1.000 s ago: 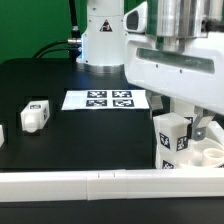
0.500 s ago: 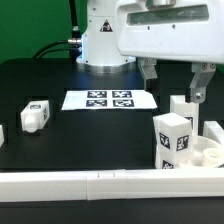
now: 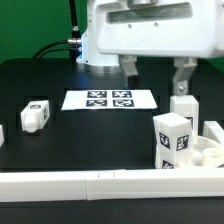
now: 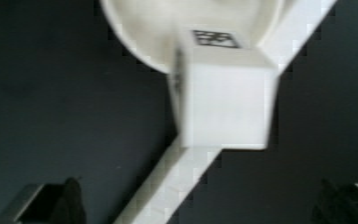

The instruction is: Assemble stool

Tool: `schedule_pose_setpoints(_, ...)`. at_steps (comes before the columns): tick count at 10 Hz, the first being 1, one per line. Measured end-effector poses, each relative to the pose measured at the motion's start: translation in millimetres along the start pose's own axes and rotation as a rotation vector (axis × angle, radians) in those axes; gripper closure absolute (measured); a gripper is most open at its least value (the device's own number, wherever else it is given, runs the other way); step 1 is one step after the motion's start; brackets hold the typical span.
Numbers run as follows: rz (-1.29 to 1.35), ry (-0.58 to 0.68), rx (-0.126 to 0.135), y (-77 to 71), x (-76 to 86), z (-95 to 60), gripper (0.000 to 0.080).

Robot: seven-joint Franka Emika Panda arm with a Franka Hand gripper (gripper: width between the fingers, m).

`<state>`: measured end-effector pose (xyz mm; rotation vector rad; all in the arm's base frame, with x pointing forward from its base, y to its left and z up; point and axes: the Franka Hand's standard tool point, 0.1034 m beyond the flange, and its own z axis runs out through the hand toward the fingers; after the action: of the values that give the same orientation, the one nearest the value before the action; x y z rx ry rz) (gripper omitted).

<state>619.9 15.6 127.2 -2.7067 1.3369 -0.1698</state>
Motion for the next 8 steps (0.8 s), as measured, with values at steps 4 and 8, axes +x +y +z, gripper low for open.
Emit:
schedule_pose_setpoints(4, -0.198, 0.005, -0.012, 2.8, -2.0, 3.5, 0.015)
schedule_pose_setpoints(8, -0.318, -0.038, -0.005, 51.2, 0.5, 15.1, 0.015)
